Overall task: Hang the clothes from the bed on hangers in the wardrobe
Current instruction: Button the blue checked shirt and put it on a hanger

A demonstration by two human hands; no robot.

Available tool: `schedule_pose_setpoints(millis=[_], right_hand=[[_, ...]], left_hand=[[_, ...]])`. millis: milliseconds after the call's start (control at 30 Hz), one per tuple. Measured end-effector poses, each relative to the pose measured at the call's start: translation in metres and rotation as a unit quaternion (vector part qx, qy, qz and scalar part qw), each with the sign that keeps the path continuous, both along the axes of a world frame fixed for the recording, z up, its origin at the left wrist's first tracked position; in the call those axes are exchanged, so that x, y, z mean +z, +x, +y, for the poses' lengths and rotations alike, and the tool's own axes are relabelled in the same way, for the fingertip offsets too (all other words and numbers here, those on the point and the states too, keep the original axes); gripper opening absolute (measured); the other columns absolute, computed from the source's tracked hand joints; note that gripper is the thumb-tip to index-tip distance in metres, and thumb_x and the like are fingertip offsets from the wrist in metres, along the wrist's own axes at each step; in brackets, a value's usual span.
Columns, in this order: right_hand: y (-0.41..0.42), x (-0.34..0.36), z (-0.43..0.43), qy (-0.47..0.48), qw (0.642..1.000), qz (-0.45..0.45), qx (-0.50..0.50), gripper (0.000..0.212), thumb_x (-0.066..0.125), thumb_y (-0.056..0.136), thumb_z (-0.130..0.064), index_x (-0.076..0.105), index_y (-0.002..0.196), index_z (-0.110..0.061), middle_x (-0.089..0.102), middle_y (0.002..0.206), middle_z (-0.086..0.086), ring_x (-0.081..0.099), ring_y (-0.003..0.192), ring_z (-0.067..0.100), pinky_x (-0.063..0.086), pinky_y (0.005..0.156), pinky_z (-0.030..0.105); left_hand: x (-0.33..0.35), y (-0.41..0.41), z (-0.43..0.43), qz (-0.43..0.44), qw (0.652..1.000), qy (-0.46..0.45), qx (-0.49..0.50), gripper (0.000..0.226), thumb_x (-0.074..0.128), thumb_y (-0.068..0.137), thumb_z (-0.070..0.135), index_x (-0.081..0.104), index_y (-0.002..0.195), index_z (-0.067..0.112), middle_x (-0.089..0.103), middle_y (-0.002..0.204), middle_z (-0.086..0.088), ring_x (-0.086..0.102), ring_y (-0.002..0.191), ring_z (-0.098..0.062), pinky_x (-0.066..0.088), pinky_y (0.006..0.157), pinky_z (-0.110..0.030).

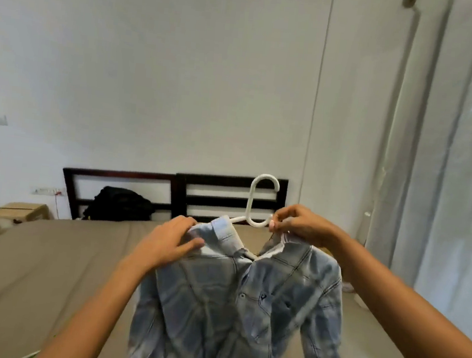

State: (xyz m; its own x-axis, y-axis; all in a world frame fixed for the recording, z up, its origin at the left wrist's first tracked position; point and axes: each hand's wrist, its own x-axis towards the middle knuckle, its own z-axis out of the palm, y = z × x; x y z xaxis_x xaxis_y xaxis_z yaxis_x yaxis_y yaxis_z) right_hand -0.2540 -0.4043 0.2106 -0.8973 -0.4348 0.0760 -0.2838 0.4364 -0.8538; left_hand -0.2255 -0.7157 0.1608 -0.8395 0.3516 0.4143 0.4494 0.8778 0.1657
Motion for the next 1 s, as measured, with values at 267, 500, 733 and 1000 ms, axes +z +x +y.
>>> schedule_pose_setpoints(millis=[267,500,733,1000], right_hand=[[0.054,0.066,-0.009,0.000,0.995,0.062,-0.075,0.024,0.065,0.088,-0.026,0.070,0.095,-0.003,0.055,0.067,0.004,0.042,0.054,0.009,0.034,0.050,0.020],[0.068,0.086,0.001,0.093,0.950,0.158,-0.251,0.018,0.074,0.080,-0.022,0.074,0.090,-0.007,0.068,0.081,0.007,0.059,0.077,0.017,0.052,0.075,0.034],[0.089,0.077,-0.027,-0.061,0.803,0.511,-0.302,0.003,0.069,0.082,-0.008,0.069,0.082,-0.006,0.068,0.075,0.007,0.059,0.066,0.017,0.045,0.063,0.026],[0.083,0.137,-0.008,0.031,0.767,0.578,-0.276,0.023,0.064,0.078,0.005,0.062,0.100,-0.001,0.061,0.098,0.015,0.058,0.085,0.028,0.043,0.079,0.028]], left_hand=[[0.072,0.038,0.020,0.075,0.986,0.150,-0.007,0.018,0.052,0.095,0.016,0.065,0.093,0.004,0.067,0.080,-0.013,0.061,0.077,-0.027,0.027,0.059,-0.022],[0.105,0.051,0.014,0.167,0.969,0.181,0.013,0.012,0.057,0.089,0.010,0.068,0.085,0.008,0.069,0.077,-0.013,0.062,0.072,-0.028,0.040,0.062,-0.031],[0.140,0.050,0.023,0.262,0.947,0.160,0.093,0.017,0.052,0.090,0.009,0.068,0.089,0.008,0.069,0.080,-0.020,0.065,0.072,-0.038,0.055,0.068,-0.044],[0.193,0.065,0.007,0.371,0.908,0.194,-0.012,0.016,0.056,0.089,0.003,0.071,0.093,0.002,0.071,0.084,-0.019,0.066,0.074,-0.035,0.045,0.066,-0.032]])
